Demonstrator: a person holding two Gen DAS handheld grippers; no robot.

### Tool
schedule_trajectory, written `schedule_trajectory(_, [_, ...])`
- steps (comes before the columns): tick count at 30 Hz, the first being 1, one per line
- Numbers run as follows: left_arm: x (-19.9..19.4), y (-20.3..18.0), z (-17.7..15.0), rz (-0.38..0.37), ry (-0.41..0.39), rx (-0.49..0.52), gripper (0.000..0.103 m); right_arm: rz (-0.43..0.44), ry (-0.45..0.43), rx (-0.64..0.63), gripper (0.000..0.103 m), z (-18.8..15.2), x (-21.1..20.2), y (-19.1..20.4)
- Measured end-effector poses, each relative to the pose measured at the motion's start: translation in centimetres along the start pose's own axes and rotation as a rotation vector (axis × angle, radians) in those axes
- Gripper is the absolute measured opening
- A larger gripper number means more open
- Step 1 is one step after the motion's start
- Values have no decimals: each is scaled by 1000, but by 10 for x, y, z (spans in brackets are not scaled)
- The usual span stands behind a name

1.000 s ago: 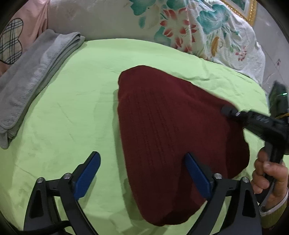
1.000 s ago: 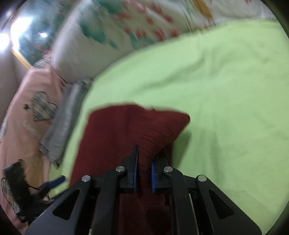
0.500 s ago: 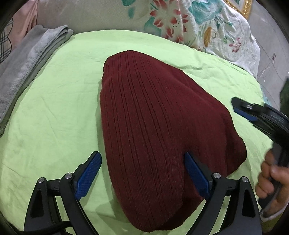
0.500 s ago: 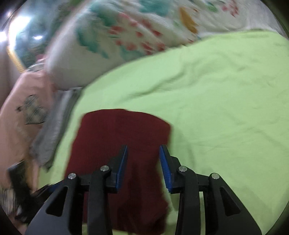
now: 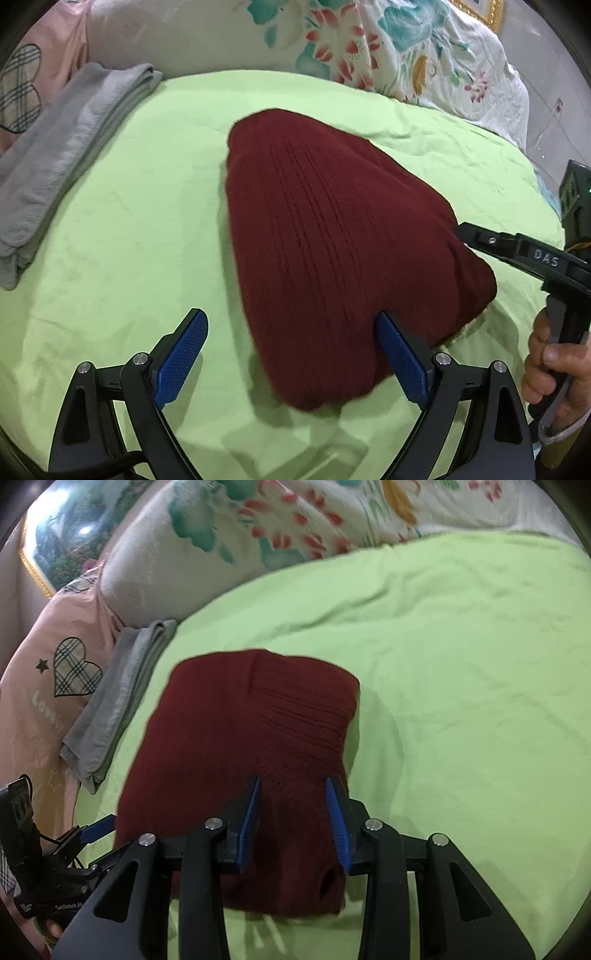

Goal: Fold large clothes

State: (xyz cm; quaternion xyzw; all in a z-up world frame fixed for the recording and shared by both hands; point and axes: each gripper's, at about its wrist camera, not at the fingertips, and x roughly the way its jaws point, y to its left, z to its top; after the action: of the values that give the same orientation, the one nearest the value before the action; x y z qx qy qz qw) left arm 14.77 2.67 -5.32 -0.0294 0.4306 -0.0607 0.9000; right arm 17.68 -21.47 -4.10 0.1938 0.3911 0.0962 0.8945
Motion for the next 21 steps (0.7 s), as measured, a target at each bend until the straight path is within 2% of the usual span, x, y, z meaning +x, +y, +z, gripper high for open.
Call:
schedule_trajectory(5, [-19, 11, -5, 10, -38, -53, 93, 50, 5, -34, 37, -9, -10, 11])
schedule_trajectory(8, [-16, 23, -6, 40, -33, -85, 93, 26, 44, -49, 37, -21, -3, 13])
schedule_trajectory(11, [1, 25, -8, 48, 8, -69, 93, -15, 89, -44, 37, -29, 14, 4])
schedule_trajectory(15, [11, 21, -7, 54, 4, -39, 93, -24, 86, -40, 37, -27, 16, 0])
schedule_trajectory(21, [-4, 25, -10, 52, -9, -54, 93, -10, 72, -39, 38, -27, -1, 8])
